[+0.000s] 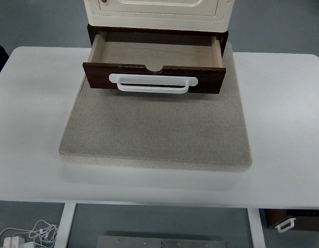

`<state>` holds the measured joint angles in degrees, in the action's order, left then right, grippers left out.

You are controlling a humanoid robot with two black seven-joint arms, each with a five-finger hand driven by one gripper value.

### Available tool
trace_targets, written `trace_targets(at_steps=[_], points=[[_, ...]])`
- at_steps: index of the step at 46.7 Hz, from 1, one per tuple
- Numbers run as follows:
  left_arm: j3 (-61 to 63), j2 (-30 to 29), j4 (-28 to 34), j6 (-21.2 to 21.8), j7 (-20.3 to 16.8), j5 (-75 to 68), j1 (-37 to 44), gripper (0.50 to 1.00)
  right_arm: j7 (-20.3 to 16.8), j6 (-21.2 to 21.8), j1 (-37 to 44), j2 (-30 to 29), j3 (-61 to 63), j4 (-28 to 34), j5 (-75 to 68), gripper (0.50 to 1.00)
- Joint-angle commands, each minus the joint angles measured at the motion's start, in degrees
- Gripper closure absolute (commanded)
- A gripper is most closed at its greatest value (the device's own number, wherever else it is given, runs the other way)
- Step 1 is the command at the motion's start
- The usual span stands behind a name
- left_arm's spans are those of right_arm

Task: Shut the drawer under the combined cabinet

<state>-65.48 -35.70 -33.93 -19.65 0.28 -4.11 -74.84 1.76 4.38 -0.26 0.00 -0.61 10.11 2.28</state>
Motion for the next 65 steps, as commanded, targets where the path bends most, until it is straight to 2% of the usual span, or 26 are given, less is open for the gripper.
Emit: trace_targets(at_steps=[1, 22, 41, 47, 55, 65], points=[[0.0, -1.47, -3.68, 0.05, 0.07, 0.07, -0.05, 0.5, 0.0, 0.02, 0.0, 0.0, 0.0, 0.0, 0.0, 0.548], [4.74, -2.62, -24.51, 1.54, 0.07, -0.63, -0.05, 0.5, 0.0, 0.02, 0.0, 0.0, 0.0, 0.0, 0.0, 0.548], [11.77, -0.95, -41.12, 1.63, 1.39, -11.53, 1.01, 0.5, 0.0, -0.07, 0.0, 0.0, 0.0, 0.0, 0.0, 0.548], [16.87, 0.9, -43.68, 1.55, 3.06, -13.64, 1.53, 0.5, 0.0, -0.07, 0.0, 0.0, 0.0, 0.0, 0.0, 0.548], [24.34, 2.04, -45.26, 0.84, 3.06, -19.35, 1.8, 0.5, 0.0, 0.02, 0.0, 0.0, 0.0, 0.0, 0.0, 0.548], [31.9, 2.04, -50.88, 0.49, 3.33, -22.34, 1.8, 0.501, 0.0, 0.02, 0.0, 0.0, 0.0, 0.0, 0.0, 0.548]])
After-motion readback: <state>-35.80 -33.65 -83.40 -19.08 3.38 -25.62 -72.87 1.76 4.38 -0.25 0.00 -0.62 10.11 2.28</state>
